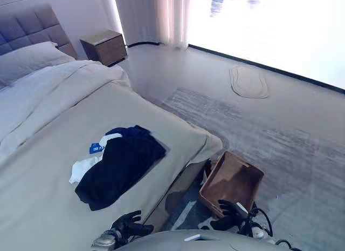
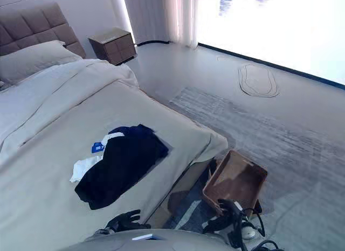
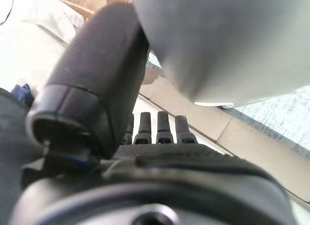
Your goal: Pick up the clothes from the bed and place them into the basket
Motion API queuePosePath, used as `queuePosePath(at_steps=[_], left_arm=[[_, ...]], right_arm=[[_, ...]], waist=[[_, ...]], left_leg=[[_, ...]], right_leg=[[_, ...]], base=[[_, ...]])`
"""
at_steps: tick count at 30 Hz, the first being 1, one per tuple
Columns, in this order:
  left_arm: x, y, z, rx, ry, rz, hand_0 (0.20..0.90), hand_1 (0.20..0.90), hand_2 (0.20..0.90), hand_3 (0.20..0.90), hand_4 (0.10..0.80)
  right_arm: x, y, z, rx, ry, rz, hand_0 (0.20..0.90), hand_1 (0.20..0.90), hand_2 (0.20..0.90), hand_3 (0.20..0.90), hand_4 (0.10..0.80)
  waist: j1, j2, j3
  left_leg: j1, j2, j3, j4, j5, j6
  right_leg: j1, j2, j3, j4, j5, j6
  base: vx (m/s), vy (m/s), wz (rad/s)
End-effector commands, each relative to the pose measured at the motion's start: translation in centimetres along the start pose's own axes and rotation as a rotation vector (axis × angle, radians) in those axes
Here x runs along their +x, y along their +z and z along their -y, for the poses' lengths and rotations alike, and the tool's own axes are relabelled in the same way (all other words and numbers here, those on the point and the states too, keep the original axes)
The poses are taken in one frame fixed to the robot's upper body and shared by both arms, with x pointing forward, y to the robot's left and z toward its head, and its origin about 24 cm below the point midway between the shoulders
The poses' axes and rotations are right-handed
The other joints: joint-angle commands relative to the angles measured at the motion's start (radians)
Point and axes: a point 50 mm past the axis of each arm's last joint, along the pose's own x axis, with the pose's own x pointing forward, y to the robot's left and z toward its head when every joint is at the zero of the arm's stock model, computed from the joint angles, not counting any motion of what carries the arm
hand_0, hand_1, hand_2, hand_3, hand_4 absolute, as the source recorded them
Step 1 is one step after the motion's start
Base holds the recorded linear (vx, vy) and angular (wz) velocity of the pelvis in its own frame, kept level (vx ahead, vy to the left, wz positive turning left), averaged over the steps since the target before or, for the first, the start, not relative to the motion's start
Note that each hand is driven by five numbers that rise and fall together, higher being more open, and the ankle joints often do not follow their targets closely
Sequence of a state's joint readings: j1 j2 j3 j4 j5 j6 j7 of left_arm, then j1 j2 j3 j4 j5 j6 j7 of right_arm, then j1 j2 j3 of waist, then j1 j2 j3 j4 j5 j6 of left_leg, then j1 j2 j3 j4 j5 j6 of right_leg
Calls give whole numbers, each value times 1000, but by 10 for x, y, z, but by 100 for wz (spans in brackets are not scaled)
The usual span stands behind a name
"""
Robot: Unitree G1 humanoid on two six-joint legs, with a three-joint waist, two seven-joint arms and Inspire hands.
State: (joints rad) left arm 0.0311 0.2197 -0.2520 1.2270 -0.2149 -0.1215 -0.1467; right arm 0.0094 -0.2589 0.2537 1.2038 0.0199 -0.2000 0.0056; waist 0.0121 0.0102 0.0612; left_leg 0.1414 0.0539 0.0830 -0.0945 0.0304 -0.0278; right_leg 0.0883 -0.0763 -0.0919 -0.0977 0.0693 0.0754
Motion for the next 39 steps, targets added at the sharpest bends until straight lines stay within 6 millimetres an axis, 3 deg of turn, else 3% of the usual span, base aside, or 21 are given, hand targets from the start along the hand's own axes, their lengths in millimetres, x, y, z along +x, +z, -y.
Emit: queuePosePath(at_steps=[1, 10, 13, 17, 19, 20, 22, 25, 27, 28, 29, 30, 31, 33, 34, 35, 36, 37, 39], left_arm=[[4, 39, -8, 38, -1, 129, 900, 900, 900, 900, 800], [5, 39, -7, 67, 46, 135, 900, 900, 900, 900, 800], [5, 33, -6, 109, 52, 104, 900, 900, 900, 900, 800], [5, 29, -4, 120, 49, 83, 900, 900, 900, 900, 800], [5, 25, -4, 127, 54, 67, 900, 900, 900, 900, 800], [5, 24, -4, 127, 54, 66, 900, 900, 900, 900, 800], [4, 21, -3, 139, 51, 54, 900, 900, 900, 900, 800], [3, 15, 0, 174, 41, 46, 900, 900, 900, 900, 800], [3, 14, 3, 188, 36, 52, 900, 900, 900, 900, 800], [4, 16, 5, 201, 31, 63, 900, 900, 900, 900, 800], [4, 18, 6, 214, 26, 72, 900, 900, 900, 900, 800], [4, 19, 7, 219, 25, 74, 900, 900, 900, 900, 800], [5, 24, 10, 240, 14, 89, 900, 900, 900, 900, 800], [6, 27, 12, 257, 10, 96, 900, 900, 900, 900, 800], [6, 29, 13, 274, 10, 98, 900, 900, 900, 900, 800], [6, 29, 13, 282, 13, 97, 900, 900, 900, 900, 800], [6, 30, 12, 291, 15, 98, 900, 900, 900, 900, 800], [5, 33, 9, 305, 29, 101, 900, 900, 900, 900, 800], [5, 37, 4, 319, 52, 105, 900, 900, 900, 900, 800]], right_arm=[[8, 40, 7, 28, -5, 132, 900, 900, 900, 900, 800], [8, 29, 3, 157, 6, 77, 900, 900, 900, 900, 800], [7, 17, 0, 441, 35, 12, 900, 900, 900, 900, 800], [6, 10, -1, 589, 38, -12, 900, 900, 900, 900, 800], [5, 6, 1, 769, 22, -9, 900, 900, 900, 900, 800], [5, 6, 1, 778, 21, -7, 900, 900, 900, 900, 800], [5, 6, 0, 1030, 33, 0, 900, 900, 900, 900, 800], [8, 28, 0, 1196, 134, 122, 900, 900, 900, 900, 800], [10, 50, -3, 1099, 207, 190, 900, 900, 900, 900, 800], [9, 66, -10, 937, 304, 228, 900, 900, 900, 900, 800], [9, 76, -8, 805, 294, 277, 900, 900, 900, 900, 800], [10, 79, -6, 786, 274, 286, 900, 900, 900, 900, 800], [8, 106, 1, 459, 184, 394, 900, 900, 900, 900, 800], [4, 132, 7, 242, 90, 483, 900, 900, 900, 900, 800], [-4, 163, 12, 9, -13, 593, 900, 900, 900, 900, 800], [-10, 179, 14, -114, -65, 647, 900, 900, 900, 900, 800], [-13, 190, 17, -131, -87, 667, 900, 900, 900, 900, 800], [-25, 222, 20, -256, -138, 752, 900, 900, 900, 900, 800], [-38, 257, 22, -397, -197, 845, 900, 900, 900, 900, 800]], waist=[[3, -33, 56], [3, -35, 50], [-1, -33, 47], [-6, -28, 44], [-7, -26, 44], [-7, -26, 44], [-6, -24, 46], [-1, -26, 51], [3, -27, 57], [10, -29, 63], [18, -31, 66], [20, -32, 67], [39, -38, 73], [56, -44, 81], [77, -52, 91], [88, -57, 97], [94, -60, 101], [113, -69, 115], [140, -80, 137]], left_leg=[[20, -68, -26, 10, -68, 49], [24, -68, -23, 7, -68, 47], [29, -67, -23, 7, -69, 46], [31, -66, -19, 7, -71, 46], [33, -66, -18, 7, -72, 46], [33, -66, -18, 7, -72, 46], [38, -66, -18, 8, -72, 45], [39, -65, -18, 13, -74, 43], [34, -66, -18, 18, -75, 45], [26, -70, -21, 25, -75, 47], [19, -74, -26, 33, -76, 48], [17, -75, -29, 35, -77, 48], [2, -82, -43, 47, -78, 52], [-8, -86, -58, 51, -76, 55], [-17, -92, -75, 54, -74, 58], [-21, -95, -86, 57, -75, 60], [-25, -97, -91, 60, -75, 61], [-40, -99, -106, 70, -76, 64], [-61, -100, -120, 85, -76, 67]], right_leg=[[49, 14, -16, 26, -44, -7], [54, 15, -17, 24, -44, -7], [56, 16, -14, 25, -45, -8], [56, 18, -9, 25, -45, -8], [58, 19, -9, 26, -46, -8], [58, 19, -9, 26, -46, -8], [62, 18, -10, 27, -46, -7], [64, 15, -15, 29, -46, -7], [59, 12, -16, 32, -45, -8], [54, 8, -19, 35, -46, -10], [51, 6, -23, 38, -47, -10], [50, 5, -24, 39, -47, -11], [44, -1, -33, 45, -49, -11], [40, -5, -42, 50, -49, -11], [35, -11, -51, 56, -48, -9], [34, -15, -57, 60, -49, -7], [31, -18, -60, 63, -48, -5], [21, -26, -72, 75, -46, -1], [4, -37, -87, 94, -42, 7]], base=[[0, 0, 0], [7, 0, 0], [43, 13, 1], [26, 14, 0], [37, 15, -1], [37, 13, -2], [57, 13, -2], [46, 6, 1], [-2, 26, -1], [-17, 61, -1], [-17, 52, 0], [-14, 51, 5], [-9, 43, 7], [-7, 45, 19], [5, 50, 30], [7, 40, 31], [-8, 23, 39], [-26, 14, 41], [-25, 12, 37]])
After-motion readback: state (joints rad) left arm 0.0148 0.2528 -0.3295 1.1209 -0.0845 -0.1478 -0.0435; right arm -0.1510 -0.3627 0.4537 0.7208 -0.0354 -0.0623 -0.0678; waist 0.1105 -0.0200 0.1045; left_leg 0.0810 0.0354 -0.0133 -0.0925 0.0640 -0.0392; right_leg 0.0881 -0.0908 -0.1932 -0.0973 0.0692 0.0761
